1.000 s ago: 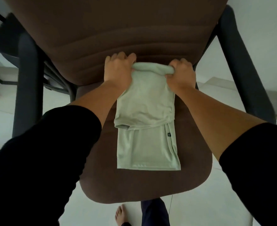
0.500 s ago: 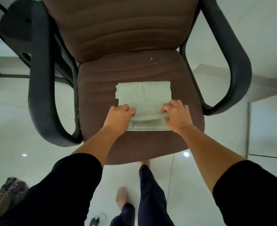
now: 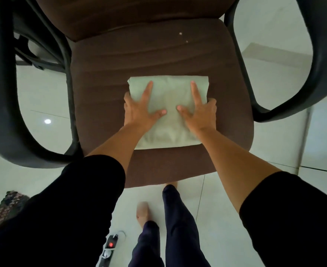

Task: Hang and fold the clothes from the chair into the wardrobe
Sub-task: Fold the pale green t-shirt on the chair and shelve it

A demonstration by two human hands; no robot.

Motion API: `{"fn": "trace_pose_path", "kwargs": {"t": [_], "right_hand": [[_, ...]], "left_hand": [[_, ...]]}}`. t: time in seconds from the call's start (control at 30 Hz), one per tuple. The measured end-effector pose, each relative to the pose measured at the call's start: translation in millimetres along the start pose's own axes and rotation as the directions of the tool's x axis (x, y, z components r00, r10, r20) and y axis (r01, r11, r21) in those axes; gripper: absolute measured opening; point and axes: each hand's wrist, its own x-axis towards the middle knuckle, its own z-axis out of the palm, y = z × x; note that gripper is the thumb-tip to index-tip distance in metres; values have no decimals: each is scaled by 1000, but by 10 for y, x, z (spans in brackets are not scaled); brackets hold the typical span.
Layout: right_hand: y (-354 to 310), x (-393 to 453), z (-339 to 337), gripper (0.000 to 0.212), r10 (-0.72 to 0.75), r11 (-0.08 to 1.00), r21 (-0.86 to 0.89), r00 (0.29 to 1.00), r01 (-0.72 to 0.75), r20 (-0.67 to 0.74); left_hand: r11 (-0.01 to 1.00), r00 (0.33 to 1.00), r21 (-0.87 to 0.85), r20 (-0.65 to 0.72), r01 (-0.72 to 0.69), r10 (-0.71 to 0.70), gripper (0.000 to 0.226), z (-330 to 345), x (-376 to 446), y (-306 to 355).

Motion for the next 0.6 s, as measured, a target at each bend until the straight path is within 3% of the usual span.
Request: {"fn": "trace_pose_path", "kwargs": {"t": [0.13,0.33,0.6], "right_hand": [[31,19,22,69,-55,997,56,995,50,82],[27,-52,-73,68,-68,988,143,994,56,86],[-168,-750,-583,69,16,978,207,997,1,-80]], "left_hand": [[1000,999,-14,41,3,-2,87,-8,24,-2],[1000,998,-9,63,-3,4,99,-118,-14,38],[978,981,80,24,-193,191,106,-668,-521,425]]}}
